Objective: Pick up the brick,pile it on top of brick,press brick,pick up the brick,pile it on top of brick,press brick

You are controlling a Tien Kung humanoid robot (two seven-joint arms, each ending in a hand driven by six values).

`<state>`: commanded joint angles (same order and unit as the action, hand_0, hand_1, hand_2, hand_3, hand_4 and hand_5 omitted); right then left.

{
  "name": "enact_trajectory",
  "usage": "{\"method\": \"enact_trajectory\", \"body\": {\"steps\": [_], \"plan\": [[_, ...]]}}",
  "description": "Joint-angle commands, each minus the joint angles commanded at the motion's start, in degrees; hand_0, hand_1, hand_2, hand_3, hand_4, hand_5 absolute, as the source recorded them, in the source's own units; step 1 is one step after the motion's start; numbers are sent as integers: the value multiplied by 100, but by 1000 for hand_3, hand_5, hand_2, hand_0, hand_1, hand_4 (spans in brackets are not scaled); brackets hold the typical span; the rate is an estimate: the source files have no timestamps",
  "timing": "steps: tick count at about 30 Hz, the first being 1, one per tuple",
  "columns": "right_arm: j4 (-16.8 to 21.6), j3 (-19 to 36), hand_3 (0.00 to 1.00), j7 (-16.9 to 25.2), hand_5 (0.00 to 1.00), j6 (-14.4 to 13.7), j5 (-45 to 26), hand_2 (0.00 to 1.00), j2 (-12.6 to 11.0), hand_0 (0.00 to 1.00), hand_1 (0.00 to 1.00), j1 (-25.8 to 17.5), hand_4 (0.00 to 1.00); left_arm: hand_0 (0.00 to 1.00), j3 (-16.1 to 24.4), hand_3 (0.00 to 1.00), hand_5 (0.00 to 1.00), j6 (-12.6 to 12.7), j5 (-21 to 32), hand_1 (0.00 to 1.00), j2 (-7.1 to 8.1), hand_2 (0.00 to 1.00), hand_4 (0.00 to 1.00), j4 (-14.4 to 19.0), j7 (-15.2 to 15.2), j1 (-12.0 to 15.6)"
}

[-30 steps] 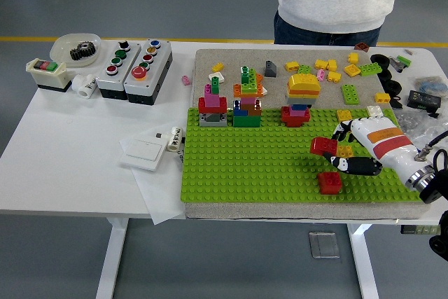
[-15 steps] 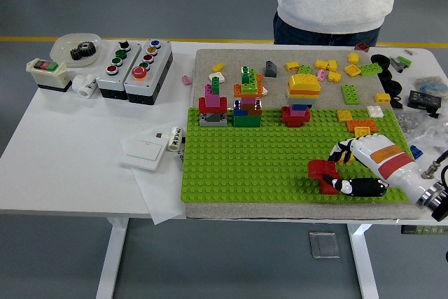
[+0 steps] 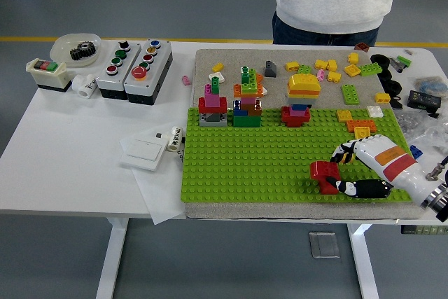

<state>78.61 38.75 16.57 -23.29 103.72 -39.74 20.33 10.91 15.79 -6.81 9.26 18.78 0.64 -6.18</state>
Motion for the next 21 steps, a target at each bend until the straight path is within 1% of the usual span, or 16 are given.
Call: {"method": "enact_trajectory", "body": {"steps": [6, 8, 14, 21], "plan": [[-208, -96, 499, 85, 458, -34, -34, 511, 82, 417, 455, 95, 695, 828, 3, 822, 801, 2, -3, 906, -2, 926, 811, 3, -4, -5], [-273, -119, 501, 109, 471, -48, -32, 512, 105, 411, 458, 123, 712, 828, 6, 819, 801, 1, -11, 905, -1, 925, 808, 4, -8, -7], [-445, -124, 501, 153, 475, -66, -54, 513, 153, 421, 458, 132, 718, 827, -3, 819, 803, 2, 4, 905, -1, 924, 808, 5, -3, -10], [-562, -121, 502, 196, 476, -64, -76, 514, 179, 415, 459, 134, 720, 826, -3, 820, 803, 2, -1, 905, -1, 924, 808, 7, -7, -17]]}}
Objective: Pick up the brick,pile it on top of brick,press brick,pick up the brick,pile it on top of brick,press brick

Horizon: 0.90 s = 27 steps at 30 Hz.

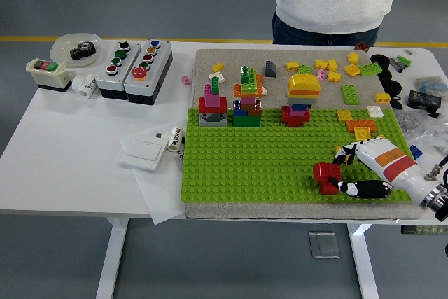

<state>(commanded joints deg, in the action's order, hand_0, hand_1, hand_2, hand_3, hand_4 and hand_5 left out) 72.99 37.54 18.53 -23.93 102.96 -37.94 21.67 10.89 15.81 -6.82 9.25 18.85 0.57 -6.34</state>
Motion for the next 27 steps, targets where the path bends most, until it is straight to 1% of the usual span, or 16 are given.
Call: {"method": "enact_trajectory", "body": {"steps": [9, 27], "plan": [[-104, 19, 502, 21, 483, 22, -13, 515, 1, 420, 461, -37, 728, 826, 3, 820, 804, 3, -2, 904, -5, 923, 808, 0, -6, 1], [-140, 10, 504, 70, 489, 12, -50, 516, -12, 419, 462, -84, 738, 826, 50, 823, 806, -1, -86, 903, -17, 925, 810, -5, -47, 25]]}}
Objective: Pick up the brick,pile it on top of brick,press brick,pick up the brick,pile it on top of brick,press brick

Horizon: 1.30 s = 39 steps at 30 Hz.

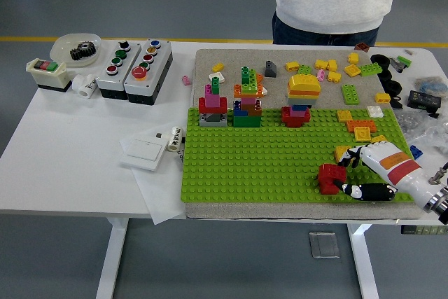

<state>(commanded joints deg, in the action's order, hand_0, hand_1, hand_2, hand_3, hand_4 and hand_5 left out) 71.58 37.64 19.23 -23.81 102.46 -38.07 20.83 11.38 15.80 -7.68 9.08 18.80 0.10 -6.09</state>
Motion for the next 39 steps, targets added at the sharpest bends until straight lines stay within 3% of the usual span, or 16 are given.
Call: {"method": "enact_trajectory", "body": {"steps": [18, 39], "plan": [[-85, -38, 505, 73, 499, -21, 19, 519, 37, 418, 462, 72, 746, 827, 23, 822, 807, -6, -48, 902, 0, 925, 808, 4, -22, 3], [-31, 29, 515, 69, 490, 110, 90, 545, 43, 483, 500, 82, 772, 826, -18, 821, 812, -5, 9, 900, 3, 923, 807, 6, 4, -21]]}}
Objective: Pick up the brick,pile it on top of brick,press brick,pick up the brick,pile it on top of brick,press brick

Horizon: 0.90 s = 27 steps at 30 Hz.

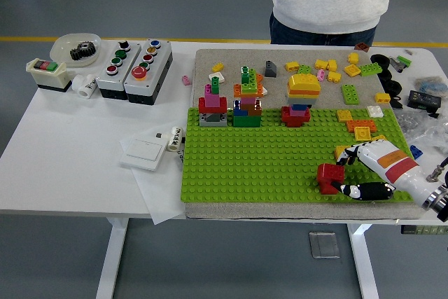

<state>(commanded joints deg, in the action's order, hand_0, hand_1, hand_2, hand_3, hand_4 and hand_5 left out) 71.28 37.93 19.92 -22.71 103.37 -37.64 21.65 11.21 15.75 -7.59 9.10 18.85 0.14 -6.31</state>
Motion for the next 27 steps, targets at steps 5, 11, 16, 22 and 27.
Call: {"method": "enact_trajectory", "body": {"steps": [5, 11, 16, 22, 27], "plan": [[-22, 7, 515, -21, 491, 50, 32, 558, 3, 492, 518, 4, 780, 826, -7, 820, 812, 2, 13, 900, 1, 922, 806, -2, 5, -2], [-32, 22, 521, -43, 484, 100, 62, 570, 7, 493, 528, 5, 791, 825, -4, 819, 812, 2, 10, 900, 1, 921, 806, -3, 6, -4], [-23, 30, 521, -42, 484, 115, 71, 570, 9, 493, 528, 4, 791, 825, -5, 819, 812, 3, 8, 900, -1, 921, 806, -4, 7, -7], [-19, 50, 529, -35, 482, 156, 73, 626, 3, 513, 566, 0, 817, 825, -5, 819, 812, 3, 11, 899, 0, 921, 806, -5, 11, -10], [-9, 50, 542, -18, 486, 208, 72, 661, 5, 533, 586, 4, 828, 825, -7, 819, 812, 4, 17, 899, -1, 921, 806, -6, 13, -8]]}}
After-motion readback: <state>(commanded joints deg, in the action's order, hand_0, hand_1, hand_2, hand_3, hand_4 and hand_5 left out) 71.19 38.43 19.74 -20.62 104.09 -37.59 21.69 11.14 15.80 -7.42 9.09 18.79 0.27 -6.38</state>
